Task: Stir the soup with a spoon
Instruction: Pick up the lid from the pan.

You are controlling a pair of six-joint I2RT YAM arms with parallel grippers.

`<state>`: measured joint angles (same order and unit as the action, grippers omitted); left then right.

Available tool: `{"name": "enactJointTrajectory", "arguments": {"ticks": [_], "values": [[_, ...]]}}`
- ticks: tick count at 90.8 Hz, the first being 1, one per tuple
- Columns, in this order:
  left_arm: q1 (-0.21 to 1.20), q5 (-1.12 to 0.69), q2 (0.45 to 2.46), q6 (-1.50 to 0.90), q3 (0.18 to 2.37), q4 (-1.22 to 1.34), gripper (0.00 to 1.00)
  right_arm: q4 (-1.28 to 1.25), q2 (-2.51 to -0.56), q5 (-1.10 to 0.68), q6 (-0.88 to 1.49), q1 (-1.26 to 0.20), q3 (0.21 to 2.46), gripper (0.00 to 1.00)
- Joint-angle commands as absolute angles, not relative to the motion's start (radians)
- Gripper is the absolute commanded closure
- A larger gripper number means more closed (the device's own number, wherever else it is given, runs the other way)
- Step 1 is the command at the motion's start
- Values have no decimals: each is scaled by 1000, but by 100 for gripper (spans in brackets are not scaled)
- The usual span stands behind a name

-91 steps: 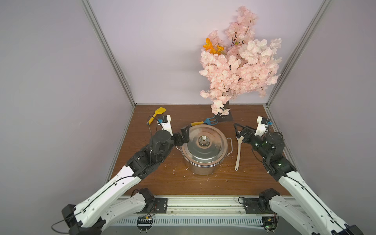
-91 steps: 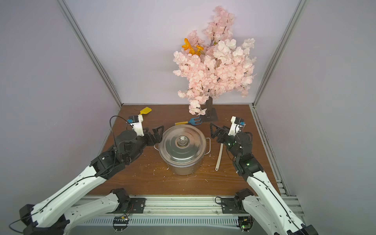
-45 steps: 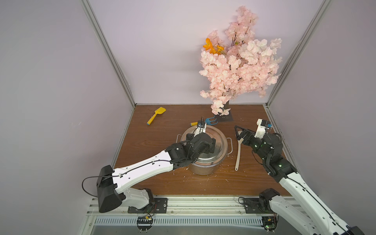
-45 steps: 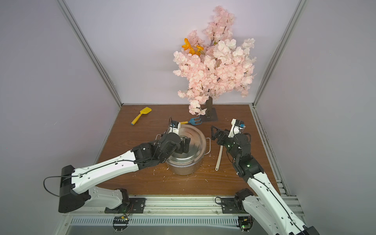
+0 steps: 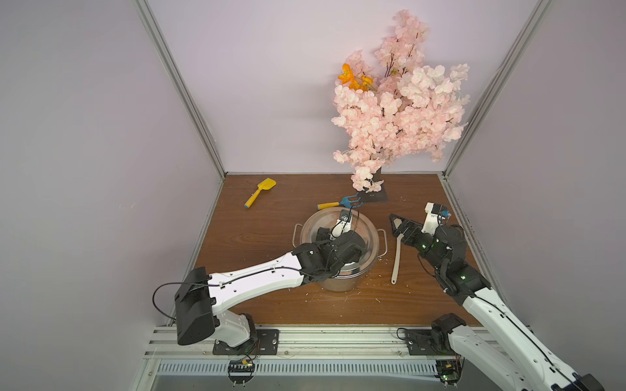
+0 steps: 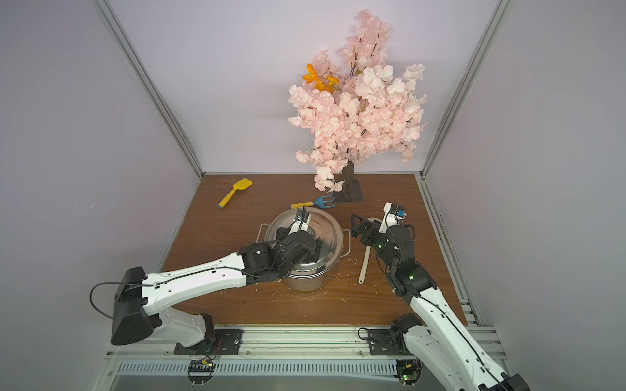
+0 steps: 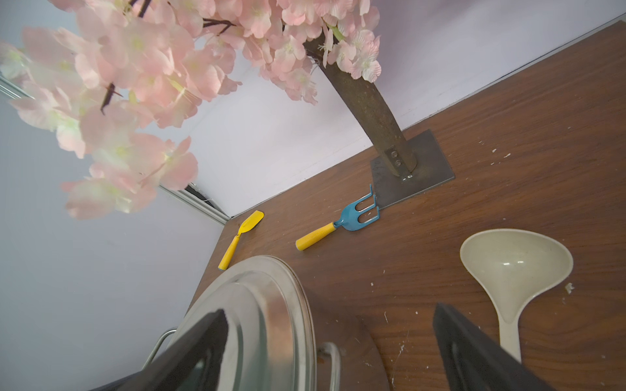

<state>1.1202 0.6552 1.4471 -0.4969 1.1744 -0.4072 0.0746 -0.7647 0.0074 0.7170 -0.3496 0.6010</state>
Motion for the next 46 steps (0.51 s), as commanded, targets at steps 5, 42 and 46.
{"name": "enactJointTrajectory", "arguments": {"ticks": [5, 42, 46], "values": [[1130, 730, 1463, -560, 1158, -394, 6, 60, -750, 15, 722, -354, 591, 1], [1129, 749, 1463, -573, 1084, -291, 22, 58, -735, 32, 723, -354, 571, 1], [1130, 751, 1464, -573, 1076, -282, 25, 55, -736, 32, 724, -354, 571, 1]]}}
